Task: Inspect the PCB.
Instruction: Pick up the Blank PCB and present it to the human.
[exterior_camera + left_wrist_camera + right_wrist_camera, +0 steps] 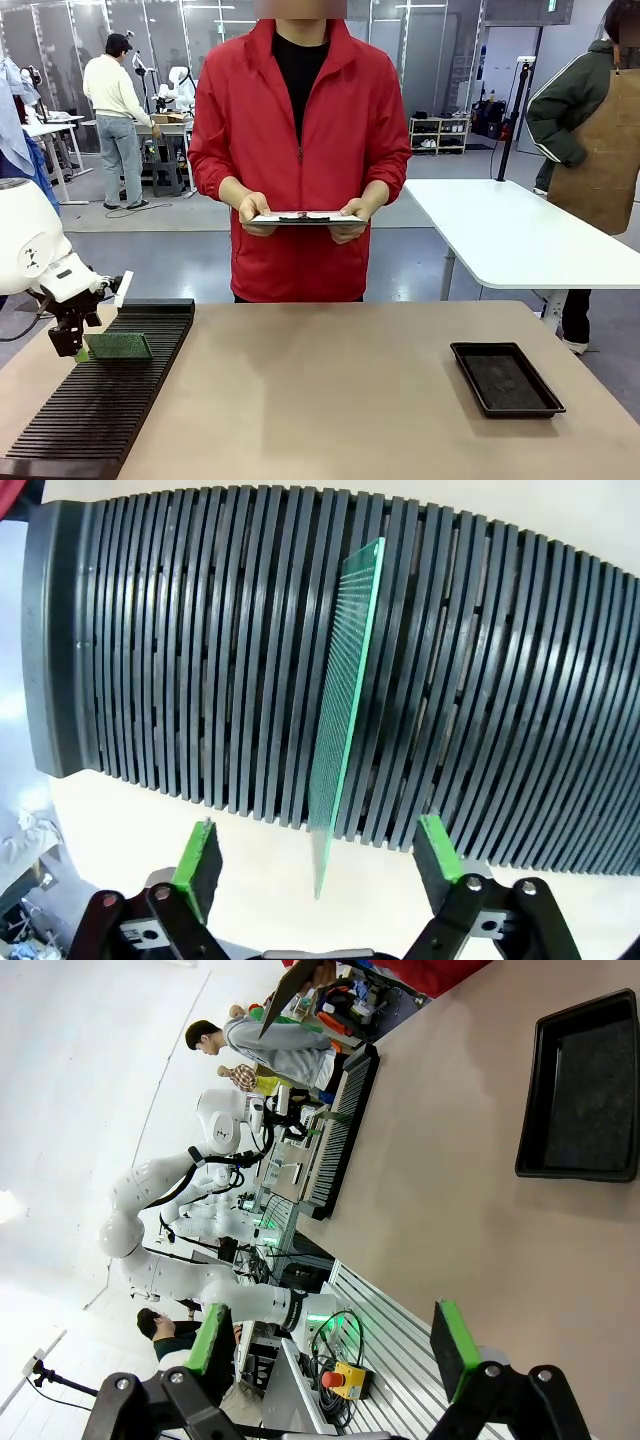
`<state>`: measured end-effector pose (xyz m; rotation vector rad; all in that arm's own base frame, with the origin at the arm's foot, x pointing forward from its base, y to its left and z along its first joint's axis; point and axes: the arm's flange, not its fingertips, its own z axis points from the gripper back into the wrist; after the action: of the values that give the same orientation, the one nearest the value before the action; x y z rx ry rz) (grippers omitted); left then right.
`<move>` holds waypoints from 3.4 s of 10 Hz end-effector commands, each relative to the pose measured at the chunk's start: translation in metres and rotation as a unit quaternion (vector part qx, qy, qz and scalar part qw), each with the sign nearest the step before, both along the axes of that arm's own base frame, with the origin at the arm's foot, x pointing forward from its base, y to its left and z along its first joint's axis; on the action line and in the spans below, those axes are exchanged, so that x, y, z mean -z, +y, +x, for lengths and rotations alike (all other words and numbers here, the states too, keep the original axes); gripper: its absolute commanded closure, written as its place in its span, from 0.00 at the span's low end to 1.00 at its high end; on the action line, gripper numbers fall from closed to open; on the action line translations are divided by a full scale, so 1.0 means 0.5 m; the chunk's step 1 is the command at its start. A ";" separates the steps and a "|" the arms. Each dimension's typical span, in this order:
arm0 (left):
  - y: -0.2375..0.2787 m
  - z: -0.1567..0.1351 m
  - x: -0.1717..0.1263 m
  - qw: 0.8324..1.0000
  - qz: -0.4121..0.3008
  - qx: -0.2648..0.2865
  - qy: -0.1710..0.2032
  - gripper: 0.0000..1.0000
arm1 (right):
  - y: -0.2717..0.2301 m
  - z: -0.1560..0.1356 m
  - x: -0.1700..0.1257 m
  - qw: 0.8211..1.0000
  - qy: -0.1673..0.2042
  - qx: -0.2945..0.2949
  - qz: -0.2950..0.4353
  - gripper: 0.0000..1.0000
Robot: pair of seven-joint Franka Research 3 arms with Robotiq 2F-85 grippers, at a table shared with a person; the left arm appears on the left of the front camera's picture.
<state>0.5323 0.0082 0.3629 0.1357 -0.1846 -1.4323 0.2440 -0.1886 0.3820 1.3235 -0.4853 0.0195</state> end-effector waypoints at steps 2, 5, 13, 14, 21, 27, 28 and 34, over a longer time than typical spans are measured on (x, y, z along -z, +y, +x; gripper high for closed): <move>0.004 0.011 -0.002 1.000 0.002 -0.005 0.002 0.80 | 0.000 -0.001 -0.004 1.000 -0.004 0.000 0.005 0.00; -0.008 0.007 -0.003 1.000 -0.009 0.024 0.009 1.00 | 0.000 -0.001 -0.004 1.000 -0.004 0.000 0.005 0.00; -0.001 0.003 -0.021 1.000 0.009 0.026 0.016 1.00 | 0.000 -0.001 -0.004 1.000 -0.004 0.000 0.005 0.00; 0.000 0.000 -0.042 1.000 0.000 0.019 0.011 1.00 | 0.000 -0.001 -0.004 1.000 -0.004 0.000 0.005 0.00; 0.099 -0.039 -0.133 0.903 -0.371 -0.152 0.153 1.00 | 0.000 -0.001 -0.004 1.000 -0.004 0.000 0.005 0.00; 0.041 -0.100 -0.028 0.691 -0.602 -0.276 0.290 1.00 | 0.000 -0.001 -0.004 1.000 -0.004 0.000 0.005 0.00; 0.028 -0.102 -0.024 0.678 -0.599 -0.296 0.306 1.00 | 0.000 -0.001 -0.004 1.000 -0.004 0.000 0.005 0.00; 0.034 -0.100 -0.007 0.696 -0.583 -0.287 0.305 0.97 | 0.000 -0.001 -0.004 1.000 -0.004 0.000 0.005 0.00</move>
<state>0.4827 0.0265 0.3666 -1.2332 -0.4243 -0.4548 0.2441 -0.1884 0.3821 1.3238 -0.4846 0.0201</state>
